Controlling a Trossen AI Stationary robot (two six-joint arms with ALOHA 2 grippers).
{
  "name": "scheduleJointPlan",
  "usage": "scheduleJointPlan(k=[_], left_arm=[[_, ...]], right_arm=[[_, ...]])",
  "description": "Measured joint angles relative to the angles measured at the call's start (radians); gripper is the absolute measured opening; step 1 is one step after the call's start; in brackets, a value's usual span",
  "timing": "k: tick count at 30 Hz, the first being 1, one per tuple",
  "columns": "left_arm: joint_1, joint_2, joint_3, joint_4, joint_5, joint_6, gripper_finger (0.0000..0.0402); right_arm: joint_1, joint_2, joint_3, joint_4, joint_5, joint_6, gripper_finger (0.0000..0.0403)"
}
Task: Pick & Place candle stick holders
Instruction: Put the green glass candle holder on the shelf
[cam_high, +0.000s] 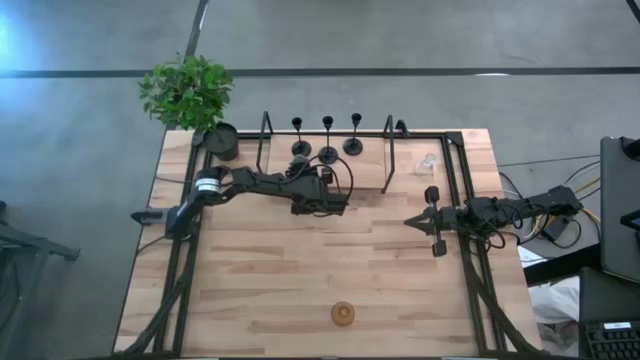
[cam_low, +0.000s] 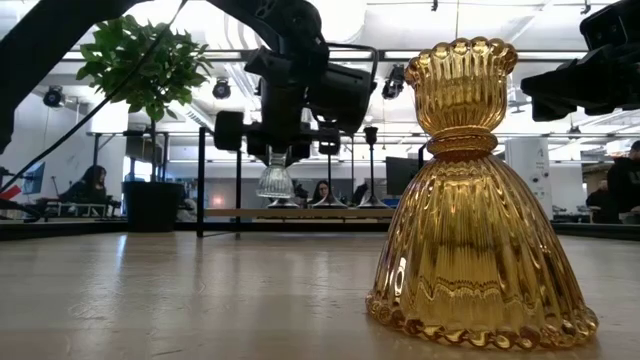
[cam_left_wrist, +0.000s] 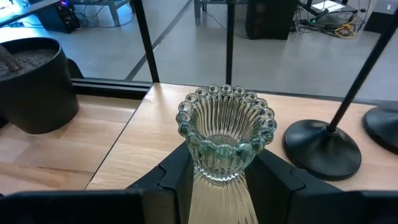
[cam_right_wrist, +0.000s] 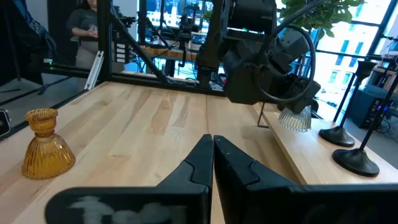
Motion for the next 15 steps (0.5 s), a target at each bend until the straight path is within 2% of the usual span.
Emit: scheduleJointPlan(k=[15], left_arm=[[0.007, 0.001, -0.075, -0.009, 0.025, -0.094, 0.0126]], right_arm=[[0.0, 0.0, 0.0, 0.0, 0.0, 0.0, 0.0008]])
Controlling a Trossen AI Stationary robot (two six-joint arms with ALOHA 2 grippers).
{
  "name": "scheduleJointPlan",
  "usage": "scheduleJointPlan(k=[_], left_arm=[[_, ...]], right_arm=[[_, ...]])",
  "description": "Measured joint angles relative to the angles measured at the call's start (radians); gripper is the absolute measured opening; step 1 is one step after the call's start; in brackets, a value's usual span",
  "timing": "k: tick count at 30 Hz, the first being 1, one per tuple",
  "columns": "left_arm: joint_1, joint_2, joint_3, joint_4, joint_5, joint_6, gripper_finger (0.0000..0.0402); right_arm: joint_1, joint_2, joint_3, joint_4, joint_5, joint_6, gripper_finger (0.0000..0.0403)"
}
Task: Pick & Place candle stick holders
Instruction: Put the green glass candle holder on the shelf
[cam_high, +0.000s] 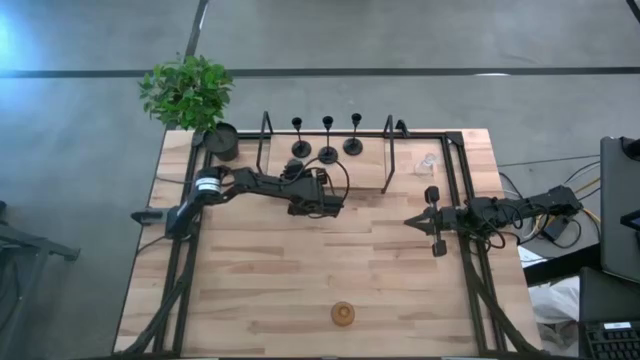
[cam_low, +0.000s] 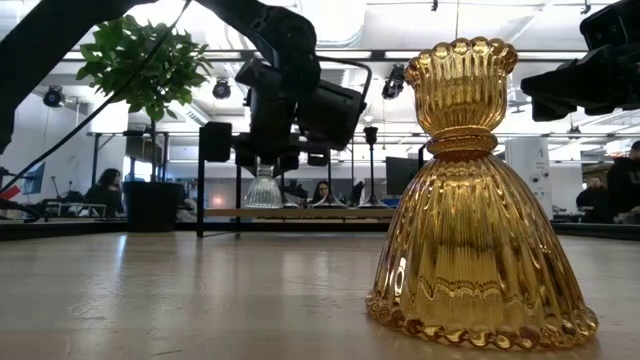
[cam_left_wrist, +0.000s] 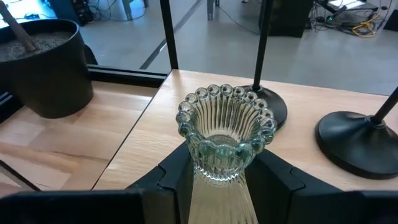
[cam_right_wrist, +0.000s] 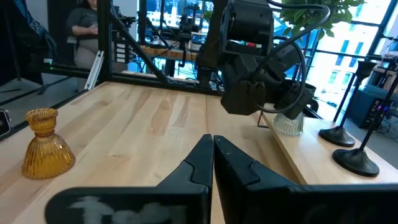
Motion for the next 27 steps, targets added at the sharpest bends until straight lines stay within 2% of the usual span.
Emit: scheduleJointPlan(k=[18, 27], left_arm=[[0.02, 0.0, -0.006, -0.079, -0.049, -0.01, 0.0126], [0.021, 0.0, -0.053, -0.084, -0.026, -0.115, 0.0126]], right_arm=[[0.0, 0.0, 0.0, 0.0, 0.0, 0.0, 0.0008], [0.0, 0.0, 0.0, 0.0, 0.0, 0.0, 0.0008]])
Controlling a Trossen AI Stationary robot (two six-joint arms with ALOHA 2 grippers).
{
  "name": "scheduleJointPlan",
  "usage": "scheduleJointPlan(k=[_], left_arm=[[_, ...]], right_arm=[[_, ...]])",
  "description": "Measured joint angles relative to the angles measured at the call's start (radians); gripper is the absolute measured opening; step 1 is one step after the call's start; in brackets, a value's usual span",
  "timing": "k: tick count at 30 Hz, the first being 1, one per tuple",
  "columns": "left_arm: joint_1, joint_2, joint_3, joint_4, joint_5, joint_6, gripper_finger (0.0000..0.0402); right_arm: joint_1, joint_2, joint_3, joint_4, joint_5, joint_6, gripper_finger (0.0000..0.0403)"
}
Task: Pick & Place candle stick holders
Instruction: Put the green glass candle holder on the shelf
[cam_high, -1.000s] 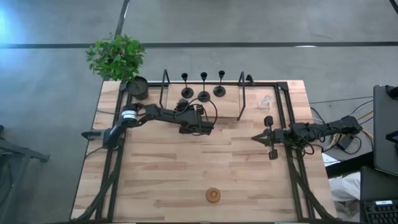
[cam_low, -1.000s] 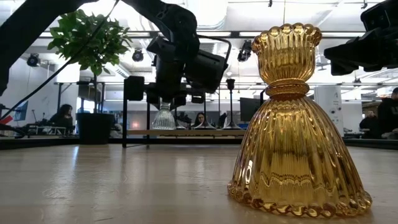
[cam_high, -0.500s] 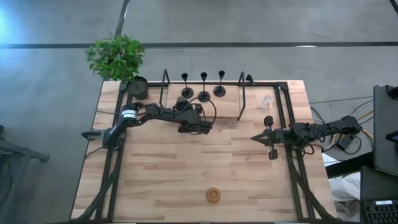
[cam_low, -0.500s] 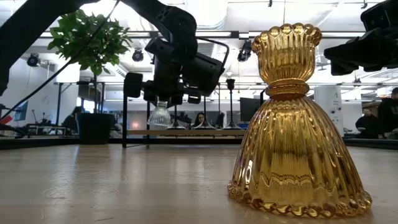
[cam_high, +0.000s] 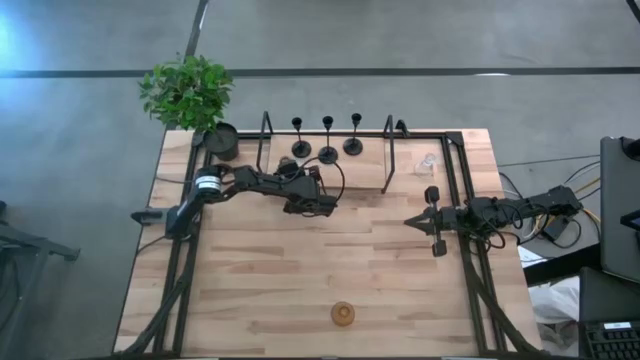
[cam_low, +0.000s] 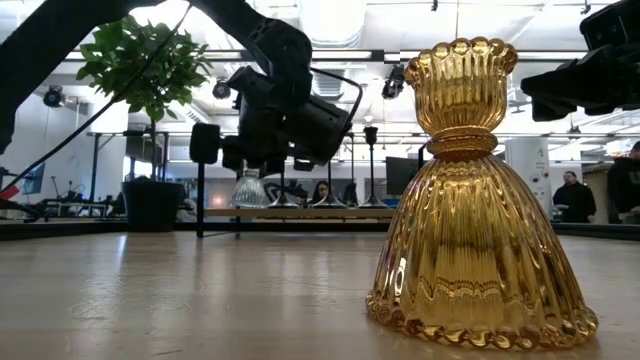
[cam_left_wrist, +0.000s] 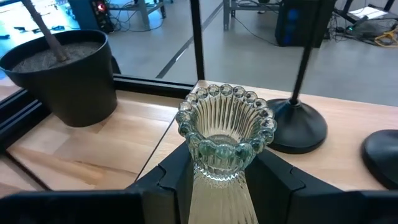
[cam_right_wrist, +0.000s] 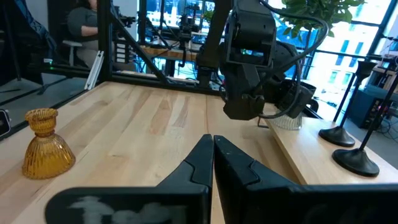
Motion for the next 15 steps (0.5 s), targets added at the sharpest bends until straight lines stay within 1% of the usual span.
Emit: scheduleJointPlan(k=[12, 15], left_arm=[[0.0, -0.001, -0.009, 0.0, 0.001, -0.017, 0.0127], [0.0, -0.002, -0.009, 0.0, 0.0, -0.017, 0.0134]], right_arm=[[0.0, 0.0, 0.0, 0.0, 0.0, 0.0, 0.0008], [0.0, 0.0, 0.0, 0.0, 0.0, 0.0, 0.0008]])
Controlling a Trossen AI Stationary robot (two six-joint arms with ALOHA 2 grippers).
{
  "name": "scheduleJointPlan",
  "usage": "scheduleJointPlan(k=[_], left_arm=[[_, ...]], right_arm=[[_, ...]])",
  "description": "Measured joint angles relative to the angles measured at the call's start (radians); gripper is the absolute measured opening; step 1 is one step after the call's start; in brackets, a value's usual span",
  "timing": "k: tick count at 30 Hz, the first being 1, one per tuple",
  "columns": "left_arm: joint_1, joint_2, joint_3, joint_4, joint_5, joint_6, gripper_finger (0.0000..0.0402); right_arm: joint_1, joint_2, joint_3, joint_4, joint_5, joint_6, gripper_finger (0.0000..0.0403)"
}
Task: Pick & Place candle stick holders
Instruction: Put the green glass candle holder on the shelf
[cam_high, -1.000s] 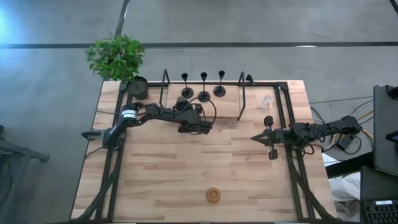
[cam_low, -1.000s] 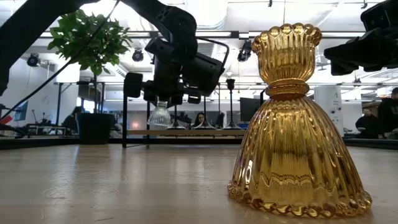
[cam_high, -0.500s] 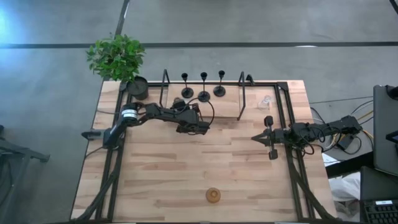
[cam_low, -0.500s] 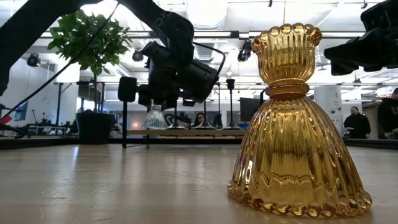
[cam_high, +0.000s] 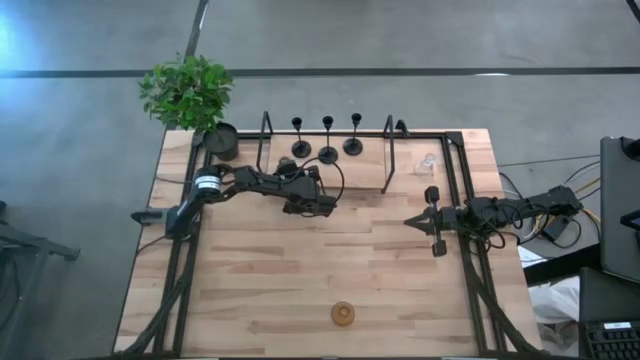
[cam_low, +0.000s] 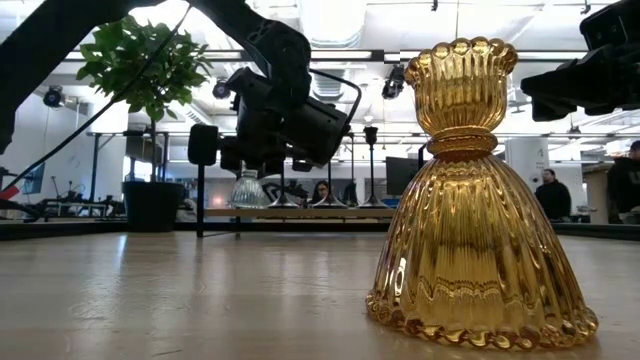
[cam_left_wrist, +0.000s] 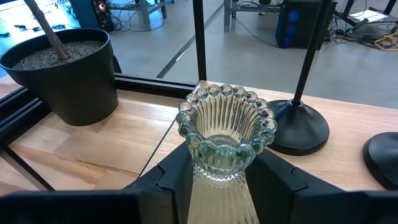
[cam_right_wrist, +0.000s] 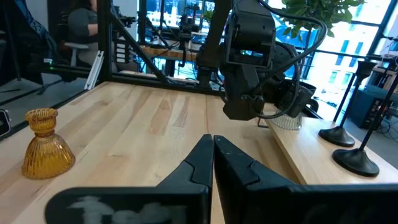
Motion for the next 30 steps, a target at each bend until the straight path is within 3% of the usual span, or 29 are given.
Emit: scheduleJointPlan(k=[30], left_arm=[[0.017, 0.0, -0.003, 0.001, -0.028, -0.026, 0.0149]], right_arm=[[0.0, 0.0, 0.0, 0.0, 0.0, 0.0, 0.0008]])
